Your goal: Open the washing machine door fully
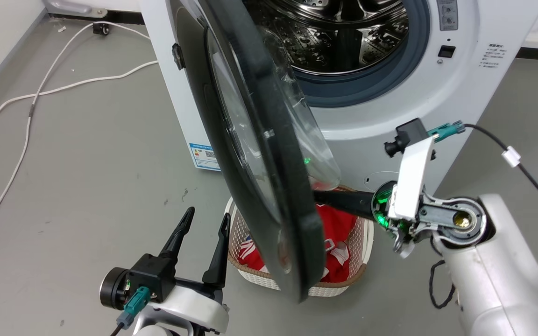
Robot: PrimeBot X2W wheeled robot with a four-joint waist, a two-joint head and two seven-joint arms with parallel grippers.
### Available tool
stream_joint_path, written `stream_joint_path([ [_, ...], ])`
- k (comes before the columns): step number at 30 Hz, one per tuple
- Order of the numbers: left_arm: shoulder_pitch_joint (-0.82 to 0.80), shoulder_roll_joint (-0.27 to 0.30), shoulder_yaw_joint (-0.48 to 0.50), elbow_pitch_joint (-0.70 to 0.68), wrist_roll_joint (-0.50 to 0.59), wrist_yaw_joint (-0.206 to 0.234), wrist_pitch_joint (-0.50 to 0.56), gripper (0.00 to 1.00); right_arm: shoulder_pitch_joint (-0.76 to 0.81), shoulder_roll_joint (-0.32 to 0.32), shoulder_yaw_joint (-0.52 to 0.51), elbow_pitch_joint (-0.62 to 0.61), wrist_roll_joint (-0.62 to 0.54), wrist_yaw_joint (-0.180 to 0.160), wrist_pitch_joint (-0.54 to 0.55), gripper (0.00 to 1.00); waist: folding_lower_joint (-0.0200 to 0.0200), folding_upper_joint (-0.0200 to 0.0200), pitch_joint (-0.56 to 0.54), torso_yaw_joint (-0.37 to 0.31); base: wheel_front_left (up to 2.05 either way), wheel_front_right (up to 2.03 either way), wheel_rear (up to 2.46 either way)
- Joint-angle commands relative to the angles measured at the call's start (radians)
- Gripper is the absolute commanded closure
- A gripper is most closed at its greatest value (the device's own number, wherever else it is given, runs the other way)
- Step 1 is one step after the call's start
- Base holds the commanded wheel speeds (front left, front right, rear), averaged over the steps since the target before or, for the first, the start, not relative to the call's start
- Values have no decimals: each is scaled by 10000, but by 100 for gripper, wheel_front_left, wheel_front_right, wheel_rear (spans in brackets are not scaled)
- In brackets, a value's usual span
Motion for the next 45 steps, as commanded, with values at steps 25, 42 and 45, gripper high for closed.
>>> stream_joint_path([
  [25, 500, 432, 89, 286, -61, 104, -14, 0, 2929, -23, -959, -1826, -227, 6, -5939, 100, 2, 0, -802, -740, 0, 0, 0],
  [42, 749, 666, 188, 357, -368, 245, 97, 0, 5747, -165, -2760, -3254, -3673, 6, -9722, 0, 2, 0, -1100, -1199, 0, 0, 0],
  [45, 779, 665, 184, 421, -392, 251, 85, 0, 5992, -438, -2972, -3719, -5919, 6, -10535, 0, 2, 0, -1155, -1210, 0, 0, 0],
])
